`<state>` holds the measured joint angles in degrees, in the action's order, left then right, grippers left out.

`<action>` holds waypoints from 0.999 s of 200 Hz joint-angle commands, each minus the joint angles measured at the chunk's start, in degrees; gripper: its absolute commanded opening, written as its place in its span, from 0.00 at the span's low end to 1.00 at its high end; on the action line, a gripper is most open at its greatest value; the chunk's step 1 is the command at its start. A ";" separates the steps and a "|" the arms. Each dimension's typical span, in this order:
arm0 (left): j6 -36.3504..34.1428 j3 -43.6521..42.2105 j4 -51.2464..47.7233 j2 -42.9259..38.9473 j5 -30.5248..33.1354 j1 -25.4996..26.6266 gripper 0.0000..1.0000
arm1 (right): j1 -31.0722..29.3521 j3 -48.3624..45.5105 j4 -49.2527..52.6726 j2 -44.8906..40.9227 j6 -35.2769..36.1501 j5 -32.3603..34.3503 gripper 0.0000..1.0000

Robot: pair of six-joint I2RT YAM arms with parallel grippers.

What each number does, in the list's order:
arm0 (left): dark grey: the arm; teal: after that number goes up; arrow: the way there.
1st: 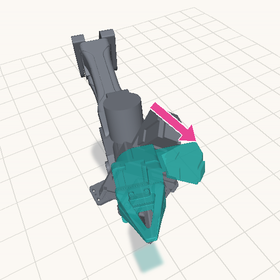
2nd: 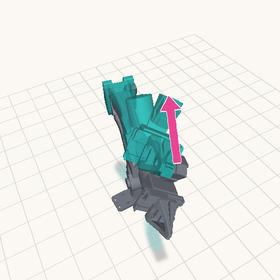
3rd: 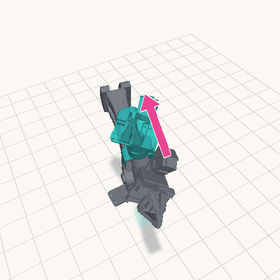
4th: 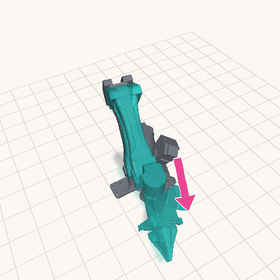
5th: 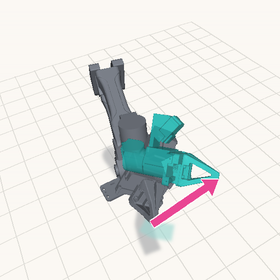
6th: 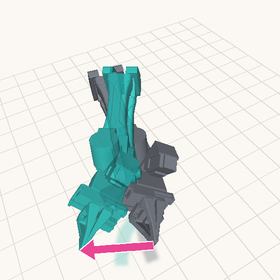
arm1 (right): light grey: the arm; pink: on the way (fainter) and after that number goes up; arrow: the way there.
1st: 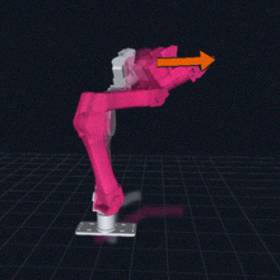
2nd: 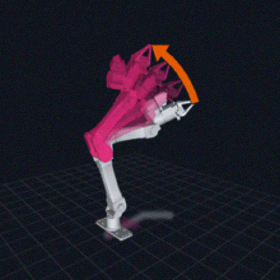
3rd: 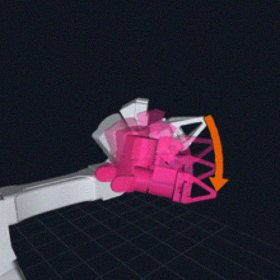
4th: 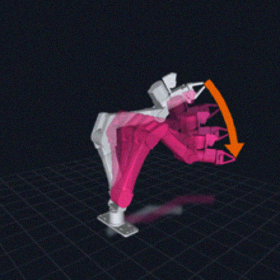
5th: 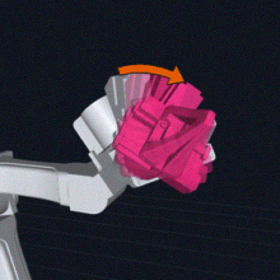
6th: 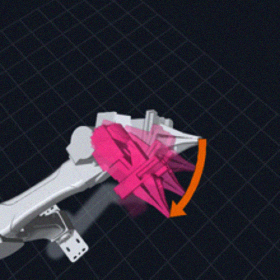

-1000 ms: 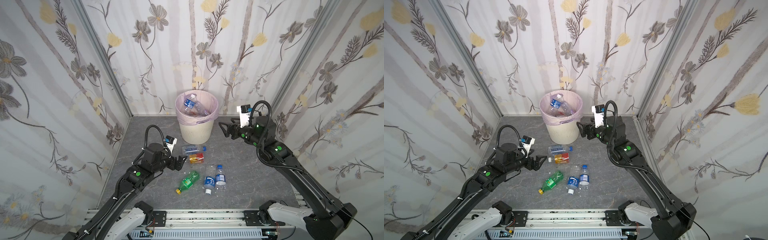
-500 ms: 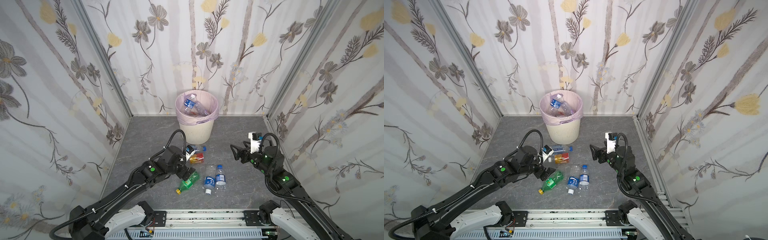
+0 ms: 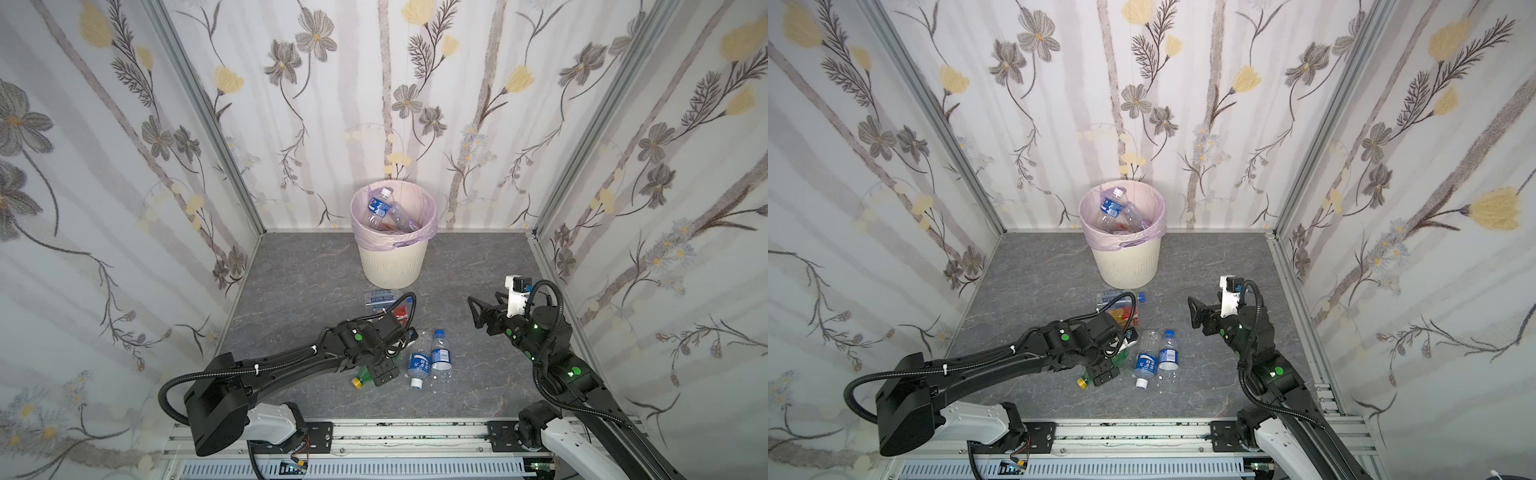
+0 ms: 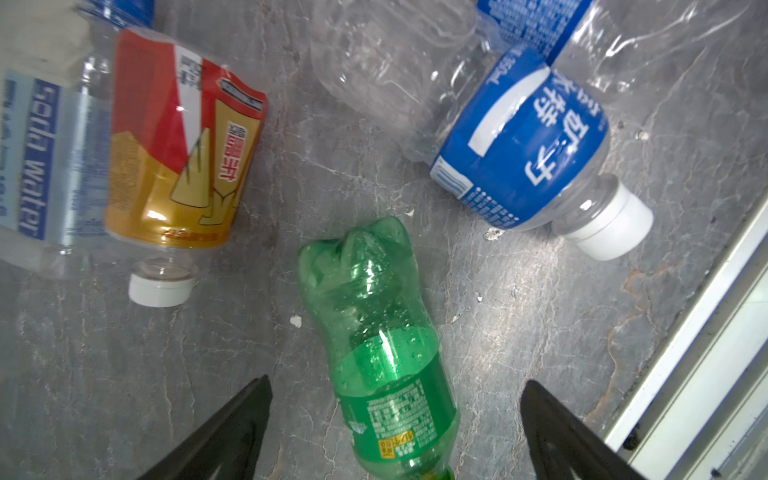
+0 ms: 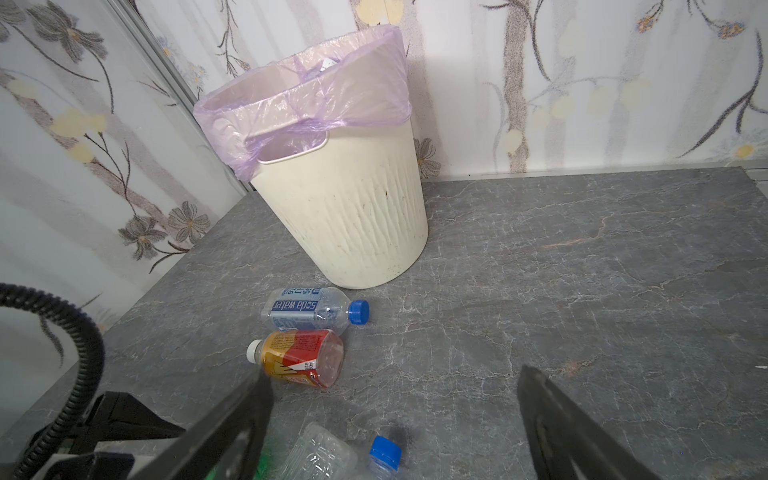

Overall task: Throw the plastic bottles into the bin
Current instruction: 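Withdraw the right gripper while the left gripper lowers onto the green Sprite bottle, then grasp the green Sprite bottle with the left gripper and carry it over the bin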

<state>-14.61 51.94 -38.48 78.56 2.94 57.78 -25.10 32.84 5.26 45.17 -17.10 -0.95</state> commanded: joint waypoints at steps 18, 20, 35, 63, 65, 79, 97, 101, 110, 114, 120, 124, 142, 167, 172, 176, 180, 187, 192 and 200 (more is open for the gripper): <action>1.23 1.22 -1.43 5.34 3.22 0.10 0.88 | 0.03 -0.54 -1.87 0.54 -0.29 0.34 0.92; 1.29 1.25 -1.43 5.65 3.22 0.09 0.88 | -0.02 -0.62 -1.84 0.45 -0.30 0.34 0.92; 1.82 1.38 -1.42 8.20 3.81 0.05 0.85 | -0.02 -0.92 -1.83 -0.31 -0.29 0.42 0.92; 2.83 2.41 -1.27 12.90 3.31 -0.17 0.73 | 0.05 -1.45 -1.74 -1.72 -0.13 0.60 0.92; 2.94 2.45 -1.25 13.14 3.06 -0.22 0.73 | 0.05 -1.48 -1.79 -1.81 -0.13 0.58 0.92; 3.38 2.75 -1.34 15.64 2.64 -0.37 0.68 | 0.19 -1.46 -1.74 -1.99 -0.20 0.51 0.92; 4.01 3.07 -1.38 17.56 3.15 -0.33 0.57 | 0.14 -1.49 -1.74 -2.18 -0.30 0.01 0.92; 4.19 3.09 -1.34 17.66 3.29 -0.37 0.55 | 0.15 -1.49 -1.68 -2.23 -0.26 -0.01 0.92; 4.39 3.11 -1.35 17.30 3.60 -0.41 0.50 | 0.14 -1.39 -1.70 -2.41 -0.30 -0.10 0.92; 4.48 3.16 -1.34 16.97 3.77 -0.35 0.49 | 0.22 -1.46 -1.63 -2.45 -0.28 -0.10 0.92; 4.65 3.19 -1.33 16.31 4.06 -0.46 0.48 | 0.14 -1.51 -1.65 -2.58 -0.29 -0.06 0.92; 4.76 3.25 -1.35 15.72 4.24 -0.53 0.47 | 0.14 -1.48 -1.65 -2.63 -0.28 -0.10 0.92; 5.35 3.41 -1.38 12.29 5.19 -0.64 0.46 | 0.18 -1.64 -1.65 -2.63 -0.30 0.02 0.92; 7.17 3.98 -1.26 6.28 6.29 -1.69 0.46 | 0.23 -1.82 -2.12 -1.86 -0.74 -0.18 0.92; 7.95 4.27 -1.25 4.88 6.52 -2.19 0.46 | 0.23 -1.81 -2.31 -1.70 -0.93 -0.33 0.92; 8.65 4.57 -1.16 3.79 6.62 -2.59 0.46 | 0.30 -1.91 -2.46 -1.54 -1.09 -0.49 0.92; 9.38 4.88 -0.93 2.65 6.64 -3.01 0.45 | 0.24 -1.90 -2.65 -1.41 -1.32 -0.67 0.92; 10.62 5.43 -0.37 0.59 6.79 -3.93 0.44 | 0.24 -1.95 -3.09 -1.19 -1.63 -1.18 0.92; 11.40 5.70 0.18 -1.06 7.10 -4.48 0.43 | 0.23 -2.06 -3.50 -1.09 -1.87 -1.51 0.92; 12.64 6.17 1.20 -3.71 7.79 -5.29 0.43 | 0.25 -2.11 -4.12 -0.83 -2.17 -2.00 0.92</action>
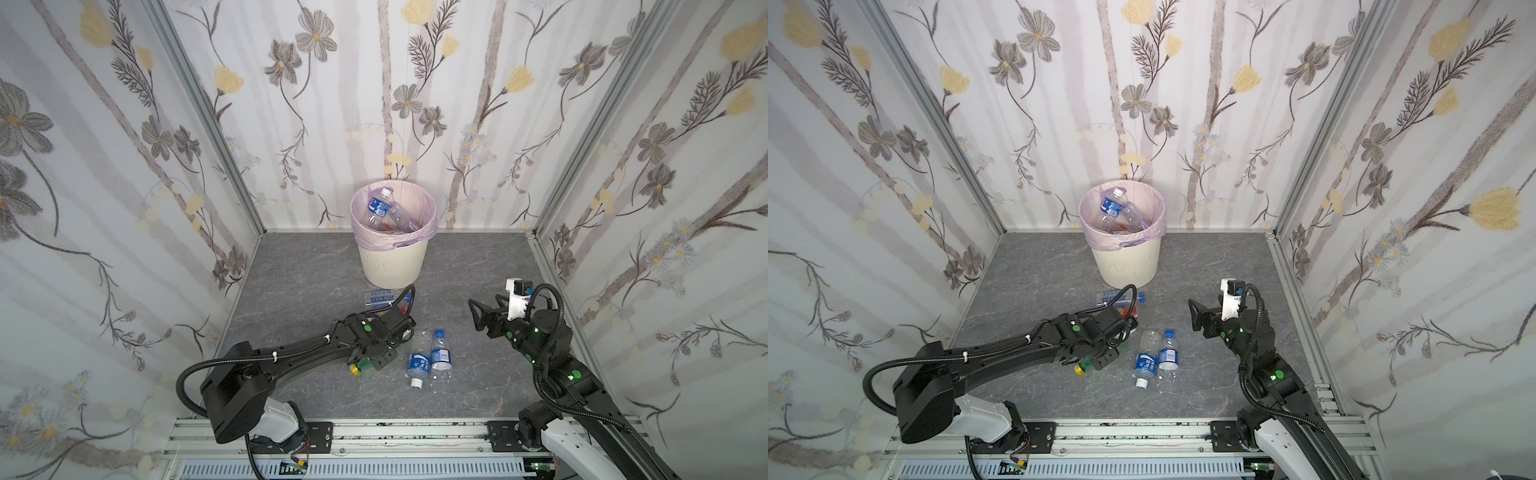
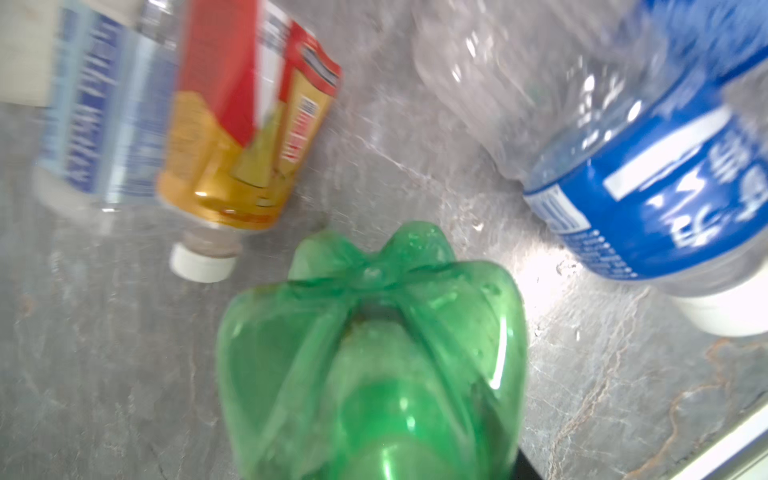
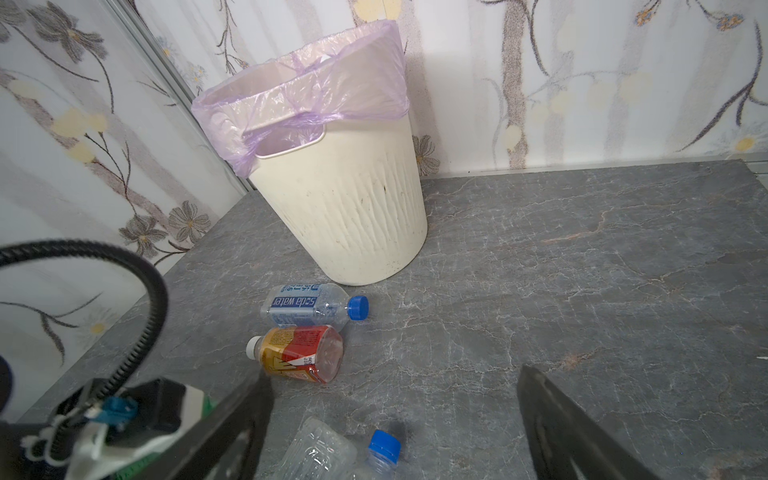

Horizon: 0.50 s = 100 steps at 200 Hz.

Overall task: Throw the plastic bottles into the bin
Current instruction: 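Grasp the green Sprite bottle with the left gripper and carry it over the bin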

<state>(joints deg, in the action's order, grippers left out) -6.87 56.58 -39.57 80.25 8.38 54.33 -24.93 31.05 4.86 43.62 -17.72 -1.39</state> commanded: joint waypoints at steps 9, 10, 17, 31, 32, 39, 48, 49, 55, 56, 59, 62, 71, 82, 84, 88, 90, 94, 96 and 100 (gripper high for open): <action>6.32 1.78 3.88 -7.85 3.00 -2.97 0.43 | 0.05 -0.25 -4.20 1.09 -1.71 -2.07 0.92; 6.51 1.78 4.01 -8.63 3.02 -3.12 0.43 | 0.05 -0.23 -4.22 1.11 -1.71 -2.10 0.92; 7.53 1.87 5.43 -11.71 2.89 -4.26 0.43 | 0.10 -0.08 -4.25 1.44 -1.79 -2.51 0.92; 10.61 1.41 8.95 -16.56 3.19 -6.47 0.43 | 0.05 0.14 -4.48 2.06 -1.79 -2.87 0.92; 10.81 1.38 9.28 -16.89 3.25 -6.58 0.43 | 0.05 0.15 -4.45 2.07 -1.79 -2.89 0.92; 12.33 0.67 11.36 -19.13 3.64 -7.32 0.43 | 0.05 0.18 -4.63 2.32 -1.80 -3.07 0.92; 13.67 -0.36 14.04 -21.80 3.86 -8.09 0.43 | 0.09 0.15 -4.84 2.65 -2.12 -3.13 0.92; 13.79 -0.52 14.28 -22.07 3.89 -8.14 0.43 | 0.07 0.11 -4.85 2.67 -2.18 -3.11 0.92; 14.11 -1.35 16.00 -23.68 4.36 -8.31 0.43 | 0.06 0.00 -5.07 2.85 -2.42 -3.33 0.92; 14.09 -1.45 16.23 -23.92 4.45 -8.33 0.43 | 0.05 -0.01 -5.10 2.91 -2.42 -3.35 0.92; 14.13 -1.81 16.99 -24.56 4.77 -8.36 0.43 | 0.05 -0.06 -5.23 3.07 -2.48 -3.54 0.92; 14.10 -2.15 17.67 -25.13 5.12 -8.36 0.44 | 0.07 -0.18 -5.43 3.20 -2.56 -3.68 0.92; 14.10 -2.79 19.62 -26.57 6.45 -8.43 0.44 | 0.08 -0.50 -6.09 3.63 -2.48 -4.50 0.92; 13.74 -2.80 21.51 -27.36 8.24 -8.53 0.44 | 0.05 -1.07 -7.07 4.09 -2.52 -5.10 0.92; 13.66 -2.68 21.83 -27.41 8.56 -8.60 0.44 | 0.10 -1.08 -7.17 4.22 -2.64 -5.18 0.92; 13.52 -2.42 22.36 -27.40 9.10 -8.69 0.44 | 0.07 -1.18 -7.35 4.40 -2.73 -5.43 0.92; 13.46 -2.17 22.59 -27.35 9.35 -8.75 0.44 | 0.08 -1.26 -7.42 4.49 -2.80 -5.50 0.92; 13.39 -1.67 23.12 -27.19 9.80 -8.86 0.44 | 0.07 -1.26 -7.46 4.67 -2.94 -5.63 0.92; 13.31 -1.37 23.46 -27.06 10.03 -9.01 0.44 | 0.12 -1.25 -7.45 4.71 -2.89 -5.71 0.92; 13.30 -0.68 24.05 -26.80 10.26 -9.27 0.44 | 0.10 -1.25 -7.48 4.87 -3.05 -5.77 0.92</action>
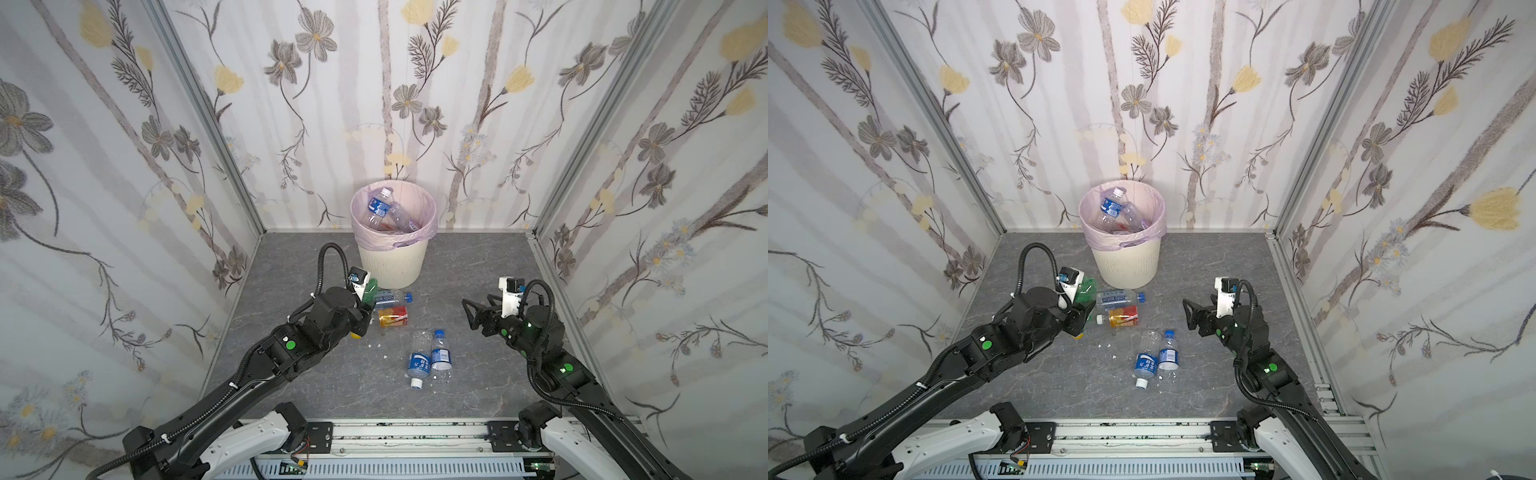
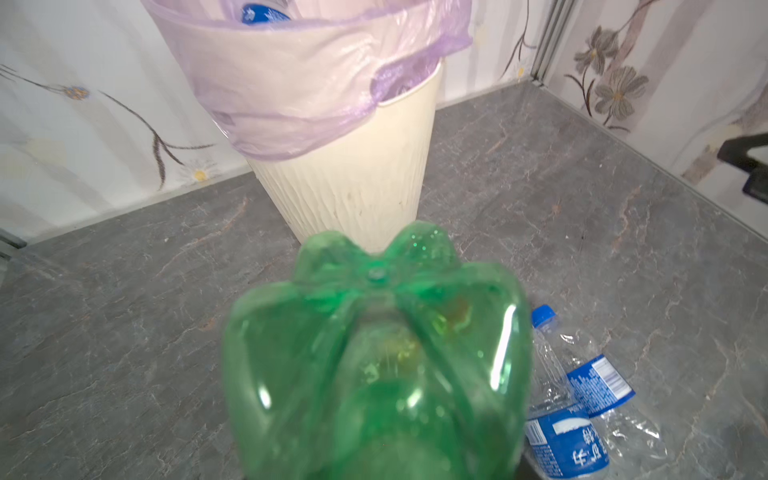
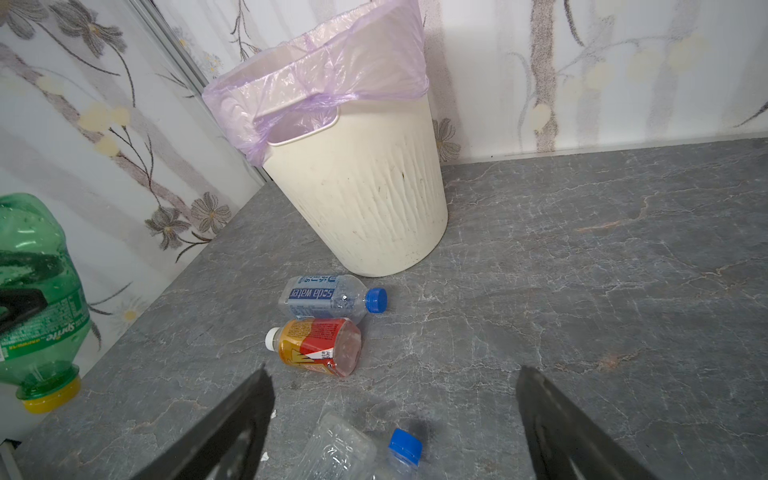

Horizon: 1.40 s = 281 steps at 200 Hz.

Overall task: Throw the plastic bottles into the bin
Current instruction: 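Grasp the green Sprite bottle with the left gripper and carry it over the bin, then release the Sprite into the bin while the right gripper reaches a blue-capped bottle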

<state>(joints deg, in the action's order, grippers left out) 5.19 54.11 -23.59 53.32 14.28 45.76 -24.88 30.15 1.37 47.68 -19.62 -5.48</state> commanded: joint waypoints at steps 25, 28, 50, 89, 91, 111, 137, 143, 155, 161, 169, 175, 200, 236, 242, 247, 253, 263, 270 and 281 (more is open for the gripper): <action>-0.75 10.47 12.33 4.83 -0.34 -4.13 0.45 | 0.02 -0.95 -4.67 1.36 -1.77 -1.71 0.92; -1.13 12.03 12.75 5.91 -1.08 -4.63 0.45 | 0.06 -1.06 -4.77 1.36 -1.82 -1.71 0.92; -3.82 29.47 13.92 17.58 -4.93 -7.98 0.48 | 0.03 -1.90 -5.81 1.63 -2.19 -3.39 0.92; -7.87 66.04 6.02 48.47 -10.74 -13.14 0.97 | -0.07 -2.81 -5.99 2.14 -3.49 -4.15 0.91; -8.08 67.73 4.74 49.73 -10.81 -13.15 0.99 | -0.08 -2.71 -5.77 2.15 -3.50 -4.18 0.91; -7.43 72.18 0.48 53.60 -10.02 -13.06 1.00 | -0.16 -1.94 -2.78 1.02 -3.50 -4.06 0.91; -6.99 64.94 0.65 49.27 -10.21 -12.97 1.00 | -0.16 -1.91 -0.20 -1.33 -3.41 -3.23 0.91; -6.91 63.25 0.66 47.89 -9.95 -12.97 1.00 | -0.21 -1.92 0.10 -1.57 -3.39 -3.38 0.91; -6.81 59.62 0.75 44.94 -9.47 -12.97 1.00 | -0.22 -1.78 0.73 -1.46 -3.41 -3.89 0.91; -6.72 57.70 0.74 43.37 -9.43 -12.97 1.00 | -0.25 -1.44 1.16 -1.14 -3.41 -4.08 0.91; -6.49 55.05 0.87 41.29 -9.38 -12.98 1.00 | -0.25 -1.05 2.04 -0.49 -3.48 -4.28 0.90; -6.28 52.96 0.90 39.62 -9.13 -12.97 1.00 | -0.27 -0.74 2.77 0.20 -3.49 -4.29 0.90; -5.51 42.77 1.55 32.16 -6.81 -12.98 1.00 | -0.81 1.36 7.42 3.28 -3.50 -4.10 0.90; -2.36 22.89 5.78 19.26 -2.64 -12.97 1.00 | -3.31 3.86 17.18 7.01 -5.16 -3.73 0.87; -2.16 18.71 6.66 16.66 -2.89 -12.97 1.00 | -4.02 3.98 18.60 7.44 -5.80 -3.16 0.87; -2.00 15.68 7.29 14.70 -2.76 -12.97 1.00 | -4.62 4.01 19.46 7.80 -6.41 -2.59 0.87; -1.61 12.50 7.79 12.63 -1.82 -12.97 1.00 | -5.41 3.95 20.42 8.23 -7.21 -2.12 0.86; -0.98 7.89 8.42 9.35 -0.17 -13.06 1.00 | -6.50 3.70 20.98 9.07 -8.74 -2.11 0.85; -0.44 5.22 8.77 7.33 0.57 -13.06 1.00 | -7.38 3.28 20.83 9.99 -9.54 -2.72 0.84; 0.41 1.73 9.33 4.47 1.03 -13.14 1.00 | -8.46 2.48 19.91 11.75 -10.50 -4.16 0.81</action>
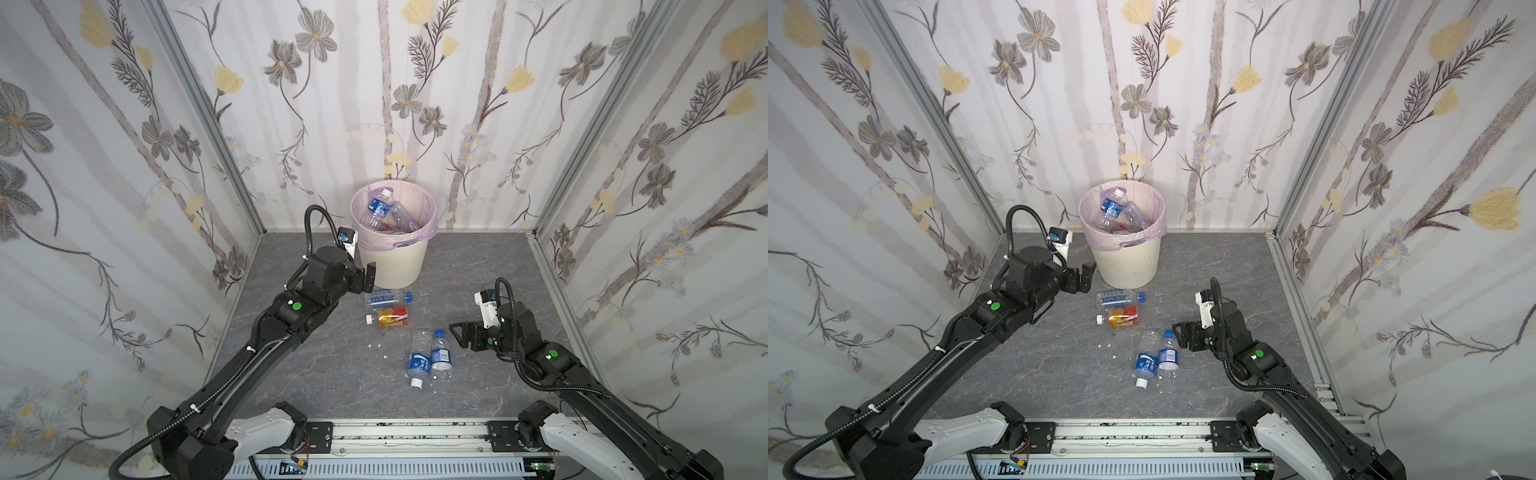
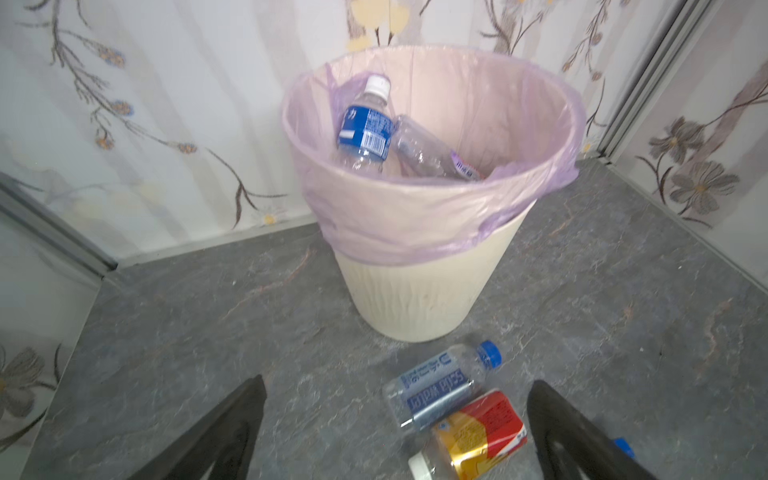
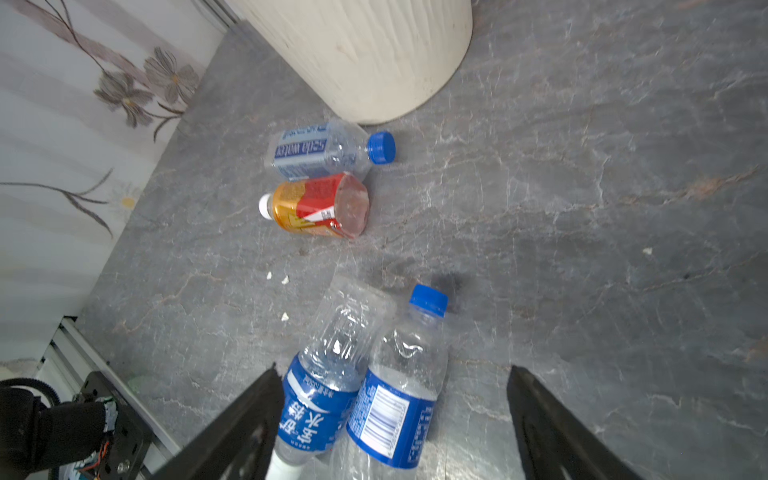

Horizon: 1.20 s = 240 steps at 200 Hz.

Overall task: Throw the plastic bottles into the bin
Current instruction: 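Release the Sprite into the bin while the right gripper reaches a blue-capped bottle, then grasp the blue-capped water bottle with the right gripper and lift it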

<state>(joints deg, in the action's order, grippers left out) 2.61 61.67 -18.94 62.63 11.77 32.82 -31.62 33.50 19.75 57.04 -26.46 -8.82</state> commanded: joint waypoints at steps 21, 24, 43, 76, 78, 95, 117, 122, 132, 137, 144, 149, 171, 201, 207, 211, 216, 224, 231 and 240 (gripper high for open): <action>4.30 -11.04 5.85 -8.57 3.41 -0.29 1.00 | -2.92 -1.84 -0.21 6.77 -5.78 -3.08 0.78; 4.45 -11.66 5.99 -8.95 3.41 -0.30 1.00 | -3.11 -1.96 -0.60 7.45 -6.02 -3.24 0.77; 4.89 -15.03 6.95 -10.69 3.48 -0.30 1.00 | -5.03 -2.56 -3.60 11.07 -7.83 -3.43 0.76; 5.43 -17.62 8.04 -12.48 2.85 -0.30 1.00 | -7.46 -2.82 -7.32 17.03 -8.91 -2.98 0.75; 5.46 -17.65 8.04 -12.52 2.78 -0.28 1.00 | -7.53 -2.89 -7.63 17.45 -8.88 -3.01 0.75; 5.47 -17.72 8.22 -12.83 2.73 -0.30 1.00 | -8.24 -3.10 -9.16 20.48 -8.54 -2.63 0.75; 5.41 -18.05 8.26 -13.30 2.69 -0.36 1.00 | -8.53 -3.89 -10.19 23.03 -8.69 -0.59 0.73; 5.43 -18.07 8.25 -13.45 2.71 -0.40 1.00 | -8.56 -3.96 -10.33 23.47 -8.70 -0.15 0.72; 5.47 -18.23 8.26 -13.75 2.80 -0.39 1.00 | -8.63 -4.05 -10.57 24.22 -8.77 0.77 0.71; 5.47 -18.33 8.29 -13.84 2.82 -0.38 1.00 | -8.68 -4.07 -10.67 24.55 -8.80 1.20 0.71; 5.43 -18.42 8.30 -13.96 2.86 -0.36 1.00 | -8.64 -4.10 -10.86 24.93 -8.82 1.79 0.70; 5.42 -18.43 8.30 -14.02 2.99 -0.39 1.00 | -8.64 -4.10 -11.16 25.13 -8.89 2.23 0.70; 5.47 -18.53 8.39 -13.83 2.93 -0.38 1.00 | -8.73 -3.99 -12.08 25.82 -8.76 3.51 0.65; 5.47 -18.69 8.39 -13.56 2.98 -0.39 1.00 | -8.73 -3.53 -12.29 24.54 -8.57 5.22 0.60; 5.41 -18.69 8.39 -13.58 3.06 -0.39 1.00 | -8.73 -3.46 -12.24 23.72 -8.52 5.74 0.59; 5.47 -18.75 8.39 -13.58 3.13 -0.39 1.00 | -8.73 -3.40 -12.14 23.03 -8.41 6.09 0.59; 5.46 -18.78 8.39 -13.65 3.17 -0.39 1.00 | -8.77 -3.31 -12.02 22.15 -8.35 6.61 0.58; 5.47 -18.85 8.45 -13.64 3.18 -0.39 1.00 | -8.73 -3.14 -11.70 20.53 -8.16 7.50 0.58; 5.45 -18.87 8.39 -13.70 3.25 -0.39 1.00 | -8.73 -3.02 -11.36 18.95 -7.87 8.29 0.57; 5.47 -18.96 8.39 -13.70 3.19 -0.39 1.00 | -8.73 -2.78 -11.20 16.78 -7.28 9.08 0.54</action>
<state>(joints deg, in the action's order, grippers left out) 7.51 42.98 -12.25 49.04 14.15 32.51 -40.34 29.85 10.09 77.62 -34.44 -3.60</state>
